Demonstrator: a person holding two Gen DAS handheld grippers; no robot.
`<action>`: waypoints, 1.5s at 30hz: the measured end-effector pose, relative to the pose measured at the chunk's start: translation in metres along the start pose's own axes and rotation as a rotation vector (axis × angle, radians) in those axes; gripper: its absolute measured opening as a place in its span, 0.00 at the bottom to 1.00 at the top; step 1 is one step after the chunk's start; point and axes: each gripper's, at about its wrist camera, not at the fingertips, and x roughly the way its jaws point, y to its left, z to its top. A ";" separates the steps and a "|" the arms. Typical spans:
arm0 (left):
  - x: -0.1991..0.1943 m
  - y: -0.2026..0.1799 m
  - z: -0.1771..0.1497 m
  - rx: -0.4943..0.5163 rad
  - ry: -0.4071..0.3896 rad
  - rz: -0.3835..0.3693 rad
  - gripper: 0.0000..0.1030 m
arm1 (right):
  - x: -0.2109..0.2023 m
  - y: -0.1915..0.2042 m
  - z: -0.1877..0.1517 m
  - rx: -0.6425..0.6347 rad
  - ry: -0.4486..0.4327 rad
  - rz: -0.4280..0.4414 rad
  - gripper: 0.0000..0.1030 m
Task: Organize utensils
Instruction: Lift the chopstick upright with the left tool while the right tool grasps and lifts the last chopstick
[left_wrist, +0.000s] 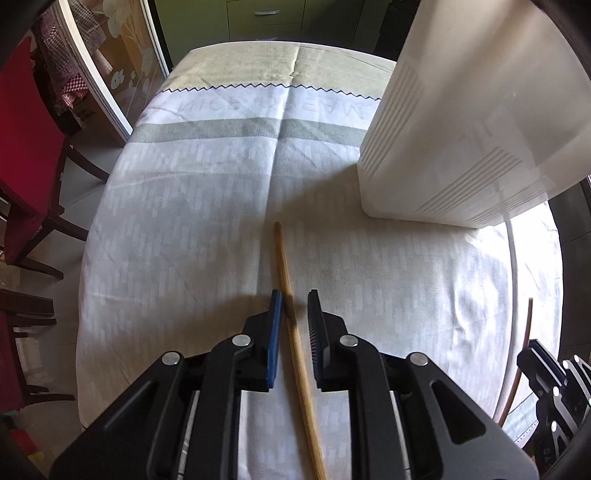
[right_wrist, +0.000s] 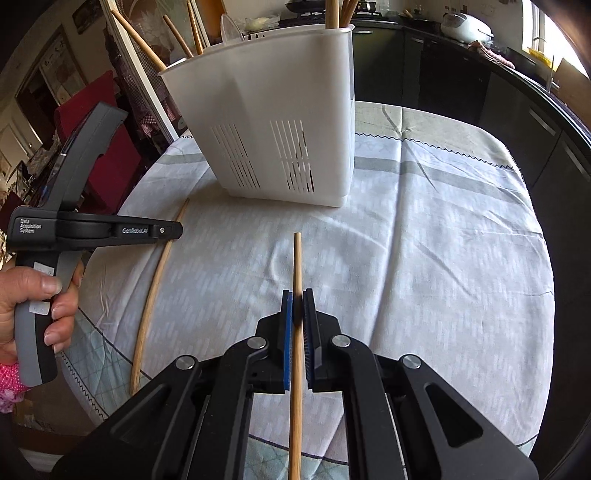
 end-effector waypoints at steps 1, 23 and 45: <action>0.001 -0.001 0.001 -0.001 0.001 0.008 0.13 | -0.001 0.000 -0.001 -0.001 -0.002 0.004 0.06; -0.101 -0.014 -0.027 0.051 -0.294 -0.044 0.05 | -0.076 -0.025 -0.005 0.093 -0.213 0.069 0.06; -0.210 -0.018 -0.154 0.207 -0.678 -0.161 0.05 | -0.191 0.022 -0.083 -0.040 -0.559 -0.067 0.06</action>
